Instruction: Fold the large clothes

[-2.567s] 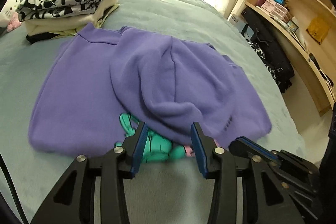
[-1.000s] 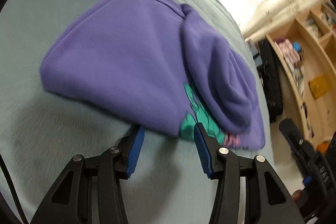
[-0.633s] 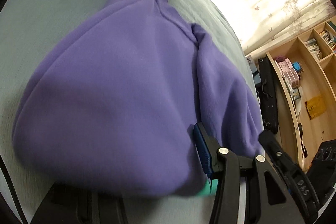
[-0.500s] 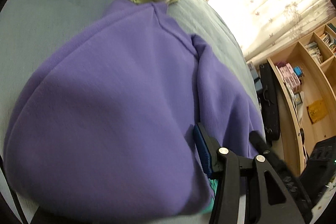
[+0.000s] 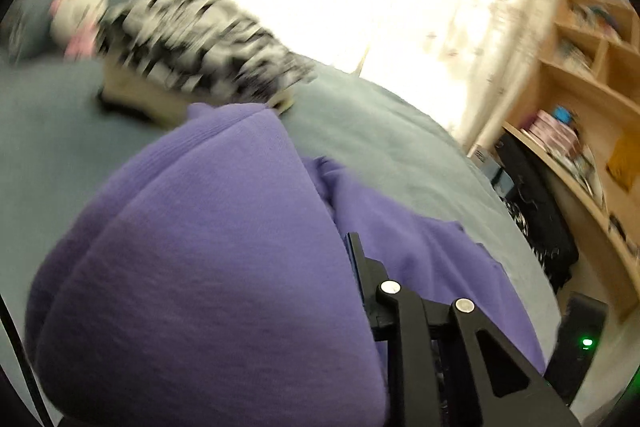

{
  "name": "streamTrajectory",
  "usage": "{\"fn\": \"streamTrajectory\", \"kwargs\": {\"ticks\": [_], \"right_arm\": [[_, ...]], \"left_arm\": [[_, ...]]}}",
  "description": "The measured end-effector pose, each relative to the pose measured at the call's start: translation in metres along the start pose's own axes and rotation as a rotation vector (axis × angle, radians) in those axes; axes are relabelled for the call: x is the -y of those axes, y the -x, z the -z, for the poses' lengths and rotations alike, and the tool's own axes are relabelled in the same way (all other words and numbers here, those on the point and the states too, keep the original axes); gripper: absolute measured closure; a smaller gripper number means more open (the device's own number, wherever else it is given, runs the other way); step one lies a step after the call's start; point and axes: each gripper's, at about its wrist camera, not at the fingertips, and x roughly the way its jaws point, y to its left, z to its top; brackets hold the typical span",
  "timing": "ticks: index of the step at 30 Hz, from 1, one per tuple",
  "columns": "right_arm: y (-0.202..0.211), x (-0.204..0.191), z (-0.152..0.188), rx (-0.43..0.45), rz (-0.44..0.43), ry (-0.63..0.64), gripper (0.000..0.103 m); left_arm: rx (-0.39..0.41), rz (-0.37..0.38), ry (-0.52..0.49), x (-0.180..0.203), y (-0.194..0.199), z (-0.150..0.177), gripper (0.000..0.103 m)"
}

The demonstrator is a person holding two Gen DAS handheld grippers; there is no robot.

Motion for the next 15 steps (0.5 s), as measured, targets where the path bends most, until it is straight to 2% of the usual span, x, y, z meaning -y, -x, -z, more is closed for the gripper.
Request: {"fn": "streamTrajectory", "kwargs": {"ticks": [8, 13, 15], "right_arm": [[0.012, 0.037, 0.006, -0.016, -0.141, -0.164, 0.091], [0.039, 0.067, 0.011, 0.007, -0.236, -0.269, 0.091], [0.054, 0.086, 0.013, 0.02, -0.238, -0.317, 0.091]], "left_arm": [[0.076, 0.086, -0.277, 0.091, 0.02, -0.004, 0.084], [0.094, 0.158, -0.375, 0.139, 0.026, 0.0, 0.084], [0.089, 0.189, -0.408, 0.161, 0.021, 0.0, 0.084]]}}
